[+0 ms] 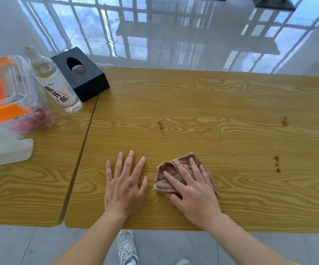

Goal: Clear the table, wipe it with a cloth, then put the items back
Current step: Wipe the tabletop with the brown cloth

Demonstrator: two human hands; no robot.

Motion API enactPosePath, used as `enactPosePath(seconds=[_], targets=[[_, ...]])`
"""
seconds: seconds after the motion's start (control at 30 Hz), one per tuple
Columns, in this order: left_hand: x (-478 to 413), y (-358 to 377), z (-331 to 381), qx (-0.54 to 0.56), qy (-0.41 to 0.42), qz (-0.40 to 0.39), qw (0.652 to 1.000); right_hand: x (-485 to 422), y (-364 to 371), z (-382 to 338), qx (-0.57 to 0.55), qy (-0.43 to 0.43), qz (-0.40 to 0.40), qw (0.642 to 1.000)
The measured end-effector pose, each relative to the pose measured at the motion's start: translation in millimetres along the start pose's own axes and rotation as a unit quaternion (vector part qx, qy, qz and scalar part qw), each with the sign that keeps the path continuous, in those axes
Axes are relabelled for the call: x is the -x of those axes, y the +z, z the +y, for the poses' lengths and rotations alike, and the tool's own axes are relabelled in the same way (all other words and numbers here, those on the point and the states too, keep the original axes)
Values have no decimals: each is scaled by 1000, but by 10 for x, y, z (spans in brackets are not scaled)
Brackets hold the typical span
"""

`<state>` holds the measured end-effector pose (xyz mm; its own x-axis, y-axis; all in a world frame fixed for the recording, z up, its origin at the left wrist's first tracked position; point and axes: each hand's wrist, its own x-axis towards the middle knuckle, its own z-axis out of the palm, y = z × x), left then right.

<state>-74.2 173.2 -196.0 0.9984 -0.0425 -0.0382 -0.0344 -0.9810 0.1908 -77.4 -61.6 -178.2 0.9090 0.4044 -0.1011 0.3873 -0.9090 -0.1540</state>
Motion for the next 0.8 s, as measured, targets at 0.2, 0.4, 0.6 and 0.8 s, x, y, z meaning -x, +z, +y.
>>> enactPosePath(seconds=[0.2,0.4,0.6,0.8], targets=[[-19,28,-7,-23,5,-6,1000,-414,-71,414,2,166,2,986],[-35,53,-17,-29,10,-21,999,90,23,-76,-5,48,14,999],[-50,71,164,-37,41,-44,998,868,15,907,4,209,50,977],[-362,153,1268,-37,153,-86,984,867,99,728,-3,189,72,979]])
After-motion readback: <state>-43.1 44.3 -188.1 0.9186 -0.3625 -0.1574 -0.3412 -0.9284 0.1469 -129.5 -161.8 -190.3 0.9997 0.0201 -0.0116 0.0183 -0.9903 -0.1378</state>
